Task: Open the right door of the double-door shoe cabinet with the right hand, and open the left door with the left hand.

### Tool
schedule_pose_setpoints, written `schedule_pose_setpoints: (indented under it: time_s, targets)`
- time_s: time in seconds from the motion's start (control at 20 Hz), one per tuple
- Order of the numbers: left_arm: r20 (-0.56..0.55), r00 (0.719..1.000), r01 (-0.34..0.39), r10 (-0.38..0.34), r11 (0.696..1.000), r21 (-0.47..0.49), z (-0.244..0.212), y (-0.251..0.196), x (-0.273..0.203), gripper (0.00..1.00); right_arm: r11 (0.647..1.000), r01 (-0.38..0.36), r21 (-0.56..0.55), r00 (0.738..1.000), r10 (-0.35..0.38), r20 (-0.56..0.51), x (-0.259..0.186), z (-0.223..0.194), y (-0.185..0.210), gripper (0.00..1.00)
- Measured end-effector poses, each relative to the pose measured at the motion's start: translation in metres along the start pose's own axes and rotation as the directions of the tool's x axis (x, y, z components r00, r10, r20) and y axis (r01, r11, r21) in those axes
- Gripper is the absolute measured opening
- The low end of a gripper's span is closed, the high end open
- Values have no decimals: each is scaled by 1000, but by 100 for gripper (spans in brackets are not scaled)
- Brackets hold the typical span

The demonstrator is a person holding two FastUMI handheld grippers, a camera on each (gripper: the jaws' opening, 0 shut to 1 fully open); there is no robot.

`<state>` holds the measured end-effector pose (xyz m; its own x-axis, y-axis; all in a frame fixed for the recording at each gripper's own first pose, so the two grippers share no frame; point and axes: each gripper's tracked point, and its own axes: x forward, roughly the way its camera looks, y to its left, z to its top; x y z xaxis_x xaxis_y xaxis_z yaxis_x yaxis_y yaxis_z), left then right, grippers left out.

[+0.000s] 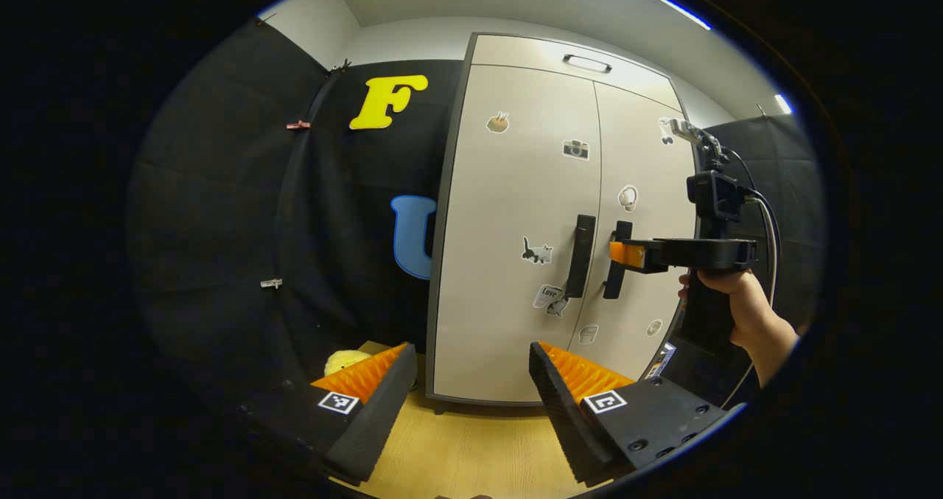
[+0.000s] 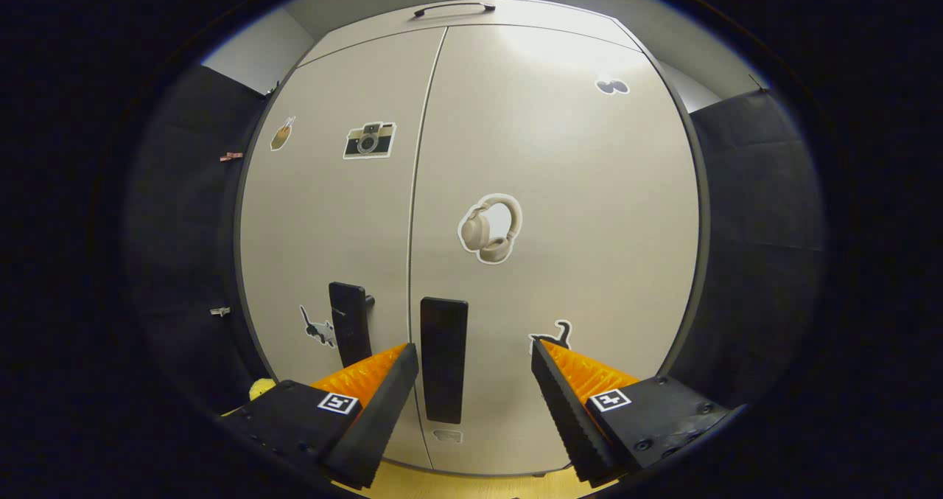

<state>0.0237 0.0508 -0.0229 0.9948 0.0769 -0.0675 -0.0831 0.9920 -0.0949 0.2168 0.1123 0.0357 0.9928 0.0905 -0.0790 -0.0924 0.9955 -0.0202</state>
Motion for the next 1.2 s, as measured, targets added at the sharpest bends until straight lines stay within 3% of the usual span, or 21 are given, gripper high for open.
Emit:
schedule_pose_setpoints:
  time_s: [0.2,0.3,0.35,0.55,0.8,1.05,1.2]
  targets:
    - [-9,1000,-14,14,1000,-20,-5,11,0,95,1000,7,9,999,-7,-34,12,-10,9,85]
    - [-13,1000,-18,17,1000,-23,-7,15,-1,95,1000,26,6,999,-26,-46,16,-14,9,73]
    - [-15,1000,-18,18,1000,-25,-7,18,-2,95,1000,26,16,998,-25,-58,19,-17,11,60]
    - [-18,1000,-13,13,999,-37,-8,24,-6,95,998,33,56,997,-29,-68,19,-17,16,38]
    - [-17,1000,-2,2,999,-32,-9,31,-17,95,995,49,88,997,-43,-70,20,-18,15,34]
    - [-25,1000,2,-3,999,-33,-15,40,-31,95,994,19,107,997,-10,-80,19,-18,16,12]
    - [-25,1000,2,-3,999,-32,-15,44,-38,95,995,12,101,996,-3,-87,15,-19,16,12]
